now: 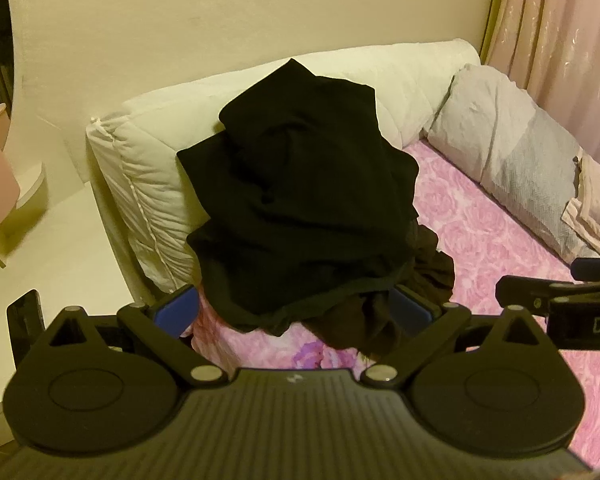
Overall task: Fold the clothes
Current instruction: 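Reach both grippers toward the crumpled black jacket on the pillow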
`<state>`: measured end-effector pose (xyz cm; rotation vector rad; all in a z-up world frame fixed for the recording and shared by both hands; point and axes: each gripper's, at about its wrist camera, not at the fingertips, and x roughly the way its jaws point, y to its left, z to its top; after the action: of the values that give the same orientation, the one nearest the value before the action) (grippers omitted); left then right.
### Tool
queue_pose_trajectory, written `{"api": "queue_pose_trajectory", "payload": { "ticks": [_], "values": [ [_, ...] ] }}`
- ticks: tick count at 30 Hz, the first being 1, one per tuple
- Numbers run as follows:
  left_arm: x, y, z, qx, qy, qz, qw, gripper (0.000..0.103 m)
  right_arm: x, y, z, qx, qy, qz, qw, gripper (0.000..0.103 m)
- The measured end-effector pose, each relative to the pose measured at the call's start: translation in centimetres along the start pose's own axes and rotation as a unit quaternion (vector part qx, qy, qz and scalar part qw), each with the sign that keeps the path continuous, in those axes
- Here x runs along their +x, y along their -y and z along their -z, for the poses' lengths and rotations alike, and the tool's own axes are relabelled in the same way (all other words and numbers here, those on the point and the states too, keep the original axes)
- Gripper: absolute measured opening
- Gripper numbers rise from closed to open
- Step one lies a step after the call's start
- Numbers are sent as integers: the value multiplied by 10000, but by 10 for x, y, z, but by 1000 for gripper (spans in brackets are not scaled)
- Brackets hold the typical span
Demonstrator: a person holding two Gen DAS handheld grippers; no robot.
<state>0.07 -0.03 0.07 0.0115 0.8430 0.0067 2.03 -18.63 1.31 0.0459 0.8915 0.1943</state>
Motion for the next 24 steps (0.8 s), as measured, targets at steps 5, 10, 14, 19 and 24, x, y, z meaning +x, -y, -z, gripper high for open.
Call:
{"api": "queue_pose_trajectory", "payload": {
  "ticks": [5, 10, 14, 19, 24],
  "values": [
    [1, 3, -2, 45, 5, -19, 10000, 99, 4, -1, 1, -3, -5, -10, 10000, 102],
    [7, 9, 0, 58, -35, 23, 10000, 99, 7, -1, 2, -7, -10, -20, 10000, 102],
    [6, 7, -3, 44, -88, 51, 9999, 99, 8, 1, 4, 2, -33, -22, 10000, 102],
    [4, 10, 1, 115, -53, -3, 9999, 99, 8, 4, 3, 26, -74, -21, 10000, 102],
    [3, 10, 3, 147, -53, -26, 9999, 99, 7, 3, 5, 32, -89, -20, 10000, 102]
  ]
}}
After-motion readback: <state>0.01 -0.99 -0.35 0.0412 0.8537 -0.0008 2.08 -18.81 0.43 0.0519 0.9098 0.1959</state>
